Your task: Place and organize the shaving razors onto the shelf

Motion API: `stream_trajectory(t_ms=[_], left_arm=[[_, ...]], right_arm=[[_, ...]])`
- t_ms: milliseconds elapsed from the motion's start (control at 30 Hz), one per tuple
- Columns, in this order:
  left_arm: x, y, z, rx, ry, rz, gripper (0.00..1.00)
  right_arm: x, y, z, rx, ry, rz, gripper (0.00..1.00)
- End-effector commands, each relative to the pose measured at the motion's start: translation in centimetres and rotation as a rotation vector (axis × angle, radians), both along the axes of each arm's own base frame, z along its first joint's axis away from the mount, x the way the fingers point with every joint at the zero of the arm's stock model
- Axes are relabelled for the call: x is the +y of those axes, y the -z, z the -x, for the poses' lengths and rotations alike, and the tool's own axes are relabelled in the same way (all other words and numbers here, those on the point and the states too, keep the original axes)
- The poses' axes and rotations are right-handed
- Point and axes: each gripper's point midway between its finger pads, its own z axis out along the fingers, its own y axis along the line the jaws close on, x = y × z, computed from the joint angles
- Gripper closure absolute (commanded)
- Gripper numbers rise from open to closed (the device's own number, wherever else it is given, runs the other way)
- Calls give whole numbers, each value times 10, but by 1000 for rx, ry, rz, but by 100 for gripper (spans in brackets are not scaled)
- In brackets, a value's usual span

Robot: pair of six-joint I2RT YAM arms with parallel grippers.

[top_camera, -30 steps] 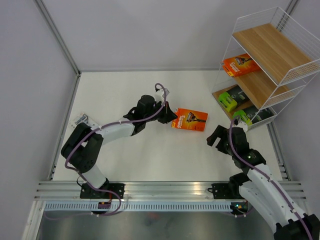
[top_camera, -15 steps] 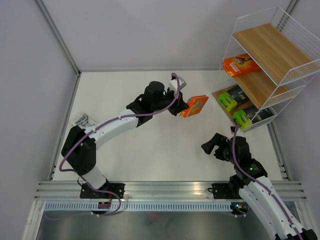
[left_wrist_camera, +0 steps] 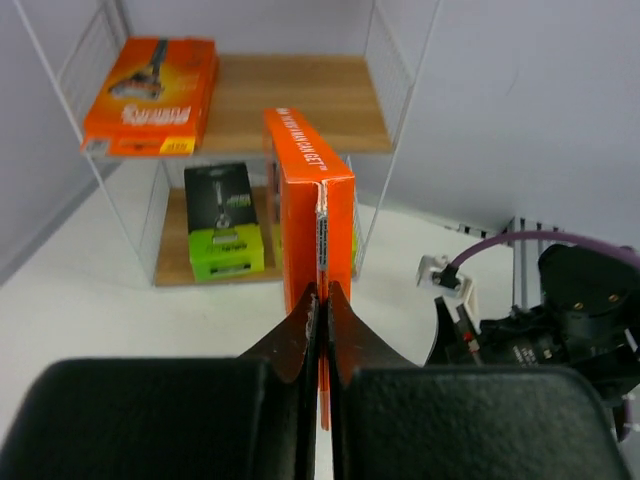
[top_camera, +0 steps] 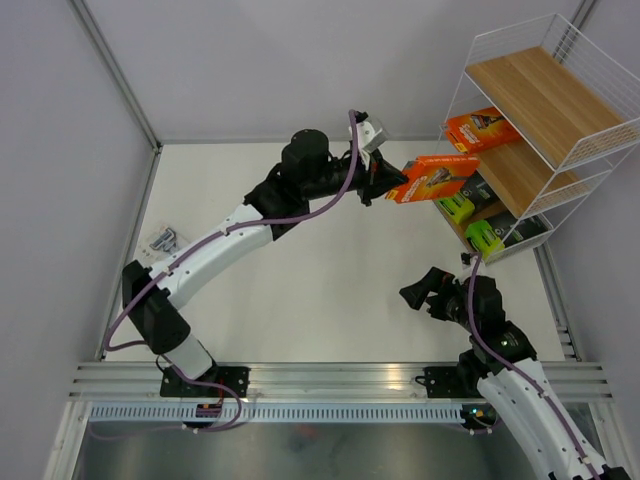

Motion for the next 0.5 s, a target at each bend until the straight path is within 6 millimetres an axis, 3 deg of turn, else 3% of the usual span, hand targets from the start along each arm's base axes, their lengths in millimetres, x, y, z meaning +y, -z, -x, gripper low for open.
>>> stream_trajectory(t_ms=[0, 33, 100, 167, 200, 233, 333, 467], left_arm=[[-10, -70, 18, -124, 65, 151, 98], [-13, -83, 19, -140, 71, 185, 98], [-26, -77, 11, -106, 74, 198, 98], [-34, -87, 8, -108, 87, 236, 98], [-45, -77, 3, -76, 94, 233, 98], [-49, -86, 3, -83, 101, 255, 98], [-67, -80, -3, -52, 118, 262, 98], [-79, -72, -5, -17, 131, 279, 98]], right_arm=[[-1, -11, -1, -30, 5, -9, 2], [-1, -13, -1, -38, 8, -10, 2], [-2, -21, -1, -55, 10, -16, 2], [-2, -26, 0, -68, 12, -18, 2], [-4, -31, 0, -81, 19, -18, 2], [-4, -33, 0, -84, 20, -18, 2], [-6, -38, 1, -89, 29, -13, 2], [-11, -46, 3, -106, 42, -4, 2]])
